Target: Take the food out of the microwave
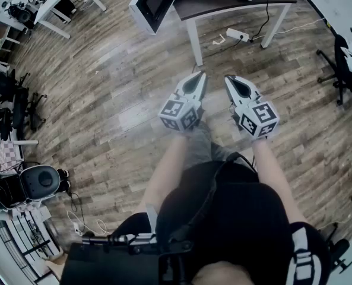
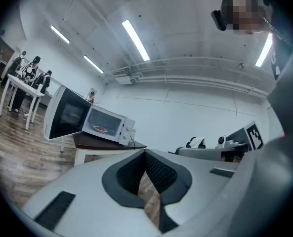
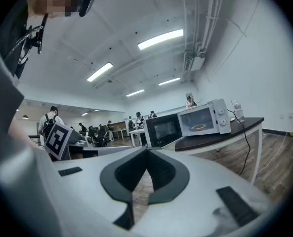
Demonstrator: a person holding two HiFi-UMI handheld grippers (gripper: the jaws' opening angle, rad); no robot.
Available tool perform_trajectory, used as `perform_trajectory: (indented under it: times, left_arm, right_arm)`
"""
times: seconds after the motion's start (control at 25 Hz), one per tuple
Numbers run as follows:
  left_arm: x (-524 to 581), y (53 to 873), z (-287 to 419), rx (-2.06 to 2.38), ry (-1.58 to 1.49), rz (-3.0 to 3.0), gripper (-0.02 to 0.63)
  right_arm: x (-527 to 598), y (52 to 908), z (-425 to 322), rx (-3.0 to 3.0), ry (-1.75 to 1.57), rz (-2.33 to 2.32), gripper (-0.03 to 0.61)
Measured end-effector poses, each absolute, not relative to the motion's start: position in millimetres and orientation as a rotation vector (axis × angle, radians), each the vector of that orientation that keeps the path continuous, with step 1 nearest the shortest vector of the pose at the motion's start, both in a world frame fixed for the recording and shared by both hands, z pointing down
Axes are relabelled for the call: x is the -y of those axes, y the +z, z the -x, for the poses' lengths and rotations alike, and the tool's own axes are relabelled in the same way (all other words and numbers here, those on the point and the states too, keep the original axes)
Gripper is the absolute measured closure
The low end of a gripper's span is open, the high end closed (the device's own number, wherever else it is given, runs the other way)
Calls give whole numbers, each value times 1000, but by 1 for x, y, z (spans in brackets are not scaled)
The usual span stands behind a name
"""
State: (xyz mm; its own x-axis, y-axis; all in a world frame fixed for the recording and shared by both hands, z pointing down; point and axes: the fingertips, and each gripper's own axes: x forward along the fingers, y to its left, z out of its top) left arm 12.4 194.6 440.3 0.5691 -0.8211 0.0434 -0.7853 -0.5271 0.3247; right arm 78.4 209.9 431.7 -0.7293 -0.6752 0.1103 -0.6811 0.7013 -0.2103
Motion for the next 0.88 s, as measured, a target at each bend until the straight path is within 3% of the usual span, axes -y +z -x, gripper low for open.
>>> perform_trajectory:
  times: [0.88]
  left_arm:
    - [-26, 445, 27, 1293, -107, -2530, 614]
  right_arm:
    - [-42, 433, -32, 2844, 352, -1207, 581]
